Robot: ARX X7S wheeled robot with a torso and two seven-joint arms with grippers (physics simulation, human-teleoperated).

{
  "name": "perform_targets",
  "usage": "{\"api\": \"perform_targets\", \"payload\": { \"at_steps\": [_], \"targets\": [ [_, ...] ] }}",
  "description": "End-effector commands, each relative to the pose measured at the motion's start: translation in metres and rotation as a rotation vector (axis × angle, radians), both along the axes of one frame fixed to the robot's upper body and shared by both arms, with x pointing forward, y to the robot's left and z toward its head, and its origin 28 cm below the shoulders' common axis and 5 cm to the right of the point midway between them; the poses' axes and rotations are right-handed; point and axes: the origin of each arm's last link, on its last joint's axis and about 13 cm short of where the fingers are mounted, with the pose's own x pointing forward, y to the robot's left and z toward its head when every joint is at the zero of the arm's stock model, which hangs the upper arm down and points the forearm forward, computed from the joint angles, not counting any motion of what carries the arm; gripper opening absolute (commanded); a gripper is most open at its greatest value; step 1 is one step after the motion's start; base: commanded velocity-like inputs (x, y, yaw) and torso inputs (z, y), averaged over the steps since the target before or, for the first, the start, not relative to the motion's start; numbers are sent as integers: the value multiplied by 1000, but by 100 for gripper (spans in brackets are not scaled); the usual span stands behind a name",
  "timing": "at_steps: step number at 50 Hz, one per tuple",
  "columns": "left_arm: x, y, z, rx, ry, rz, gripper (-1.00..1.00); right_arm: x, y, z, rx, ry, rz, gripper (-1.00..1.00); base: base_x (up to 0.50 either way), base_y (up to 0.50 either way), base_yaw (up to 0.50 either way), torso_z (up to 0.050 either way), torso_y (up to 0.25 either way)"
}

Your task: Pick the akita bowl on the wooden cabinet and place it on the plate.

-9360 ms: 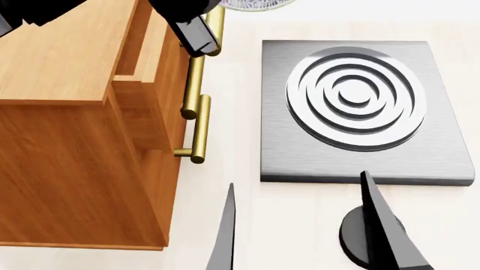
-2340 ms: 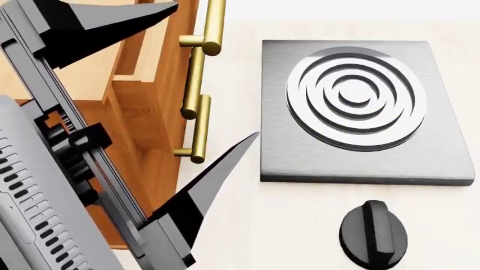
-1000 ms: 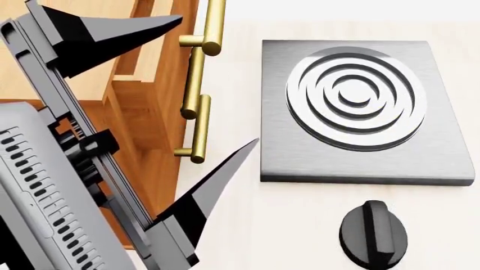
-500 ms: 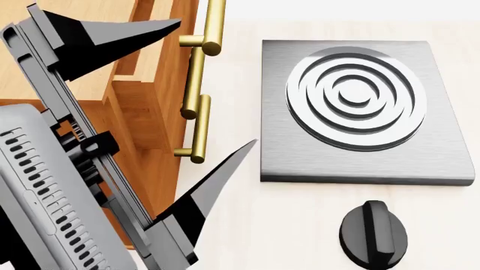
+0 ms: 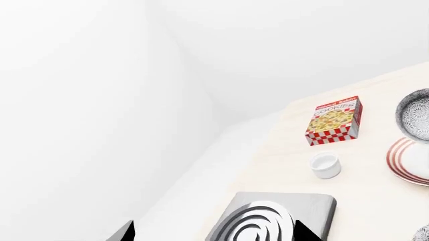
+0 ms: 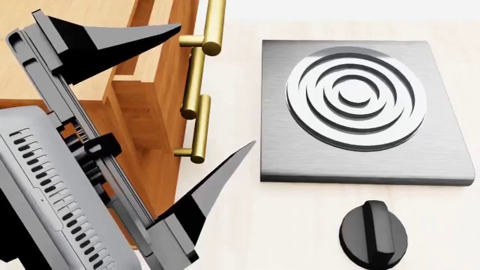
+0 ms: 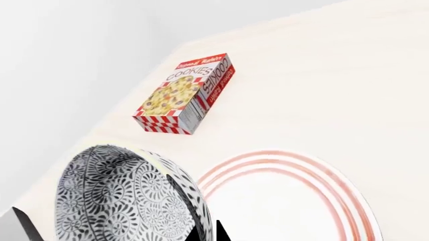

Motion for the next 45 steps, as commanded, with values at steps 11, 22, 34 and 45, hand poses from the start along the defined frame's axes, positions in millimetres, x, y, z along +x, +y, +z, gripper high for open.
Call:
{"api": "perform_targets", "payload": {
  "at_steps": [11,22,34,45],
  "targets": [
    [1,1,-4,-14,8,-2,100,0,-8,-9,32,-4,-37,-100,0,0,0,0,0],
    [1,3,-7,-15,16,3,100,-1,-13,-17,84,6,-67,-100,0,0,0,0,0],
    [2,3,-7,-19,19,8,100,5,-17,-25,148,6,-71,-100,0,0,0,0,1],
    [1,4,-8,-12,23,17,100,16,-18,-30,163,33,-60,-100,0,0,0,1,0]
  ]
}}
